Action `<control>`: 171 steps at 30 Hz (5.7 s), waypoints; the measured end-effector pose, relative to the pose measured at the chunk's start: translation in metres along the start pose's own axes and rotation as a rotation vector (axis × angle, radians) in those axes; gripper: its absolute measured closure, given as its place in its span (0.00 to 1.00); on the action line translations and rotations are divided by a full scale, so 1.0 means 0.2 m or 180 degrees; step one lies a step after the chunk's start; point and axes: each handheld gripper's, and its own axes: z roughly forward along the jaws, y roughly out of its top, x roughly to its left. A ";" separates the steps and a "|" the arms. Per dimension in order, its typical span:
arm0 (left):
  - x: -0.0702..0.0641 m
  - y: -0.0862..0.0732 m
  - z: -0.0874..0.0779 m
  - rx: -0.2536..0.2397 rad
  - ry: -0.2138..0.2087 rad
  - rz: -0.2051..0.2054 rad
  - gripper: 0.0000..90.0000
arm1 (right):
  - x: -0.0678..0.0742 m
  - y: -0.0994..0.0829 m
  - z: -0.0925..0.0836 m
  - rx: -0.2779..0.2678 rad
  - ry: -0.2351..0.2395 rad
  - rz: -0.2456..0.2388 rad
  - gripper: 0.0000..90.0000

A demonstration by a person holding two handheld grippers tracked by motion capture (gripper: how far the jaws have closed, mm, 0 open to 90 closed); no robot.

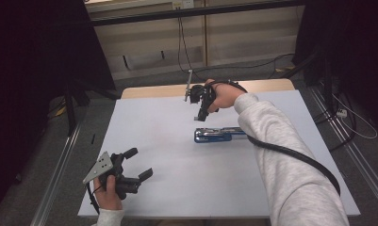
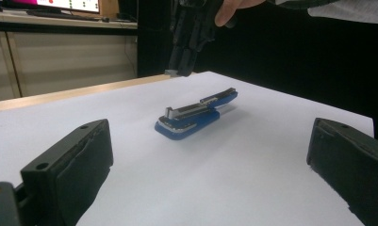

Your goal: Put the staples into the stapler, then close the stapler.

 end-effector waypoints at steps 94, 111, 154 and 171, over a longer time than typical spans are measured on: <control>0.01 0.00 0.01 0.0078 0.0022 0.0073 0.01 | 0.02 -0.12 0.24 -0.0044 0.0107 0.0057 0.87; 0.01 0.00 0.02 0.0103 0.0001 0.0048 0.01 | 0.02 -0.10 0.26 -0.0093 0.0106 0.0135 0.76; 0.04 0.01 0.32 0.0528 -0.0066 -0.0234 0.02 | 0.23 -0.92 0.10 -0.1398 -0.0513 0.1611 0.09; 0.10 0.03 0.52 0.0706 0.0073 -0.0293 0.02 | 0.34 -1.08 0.16 -0.1582 -0.0713 0.1872 0.09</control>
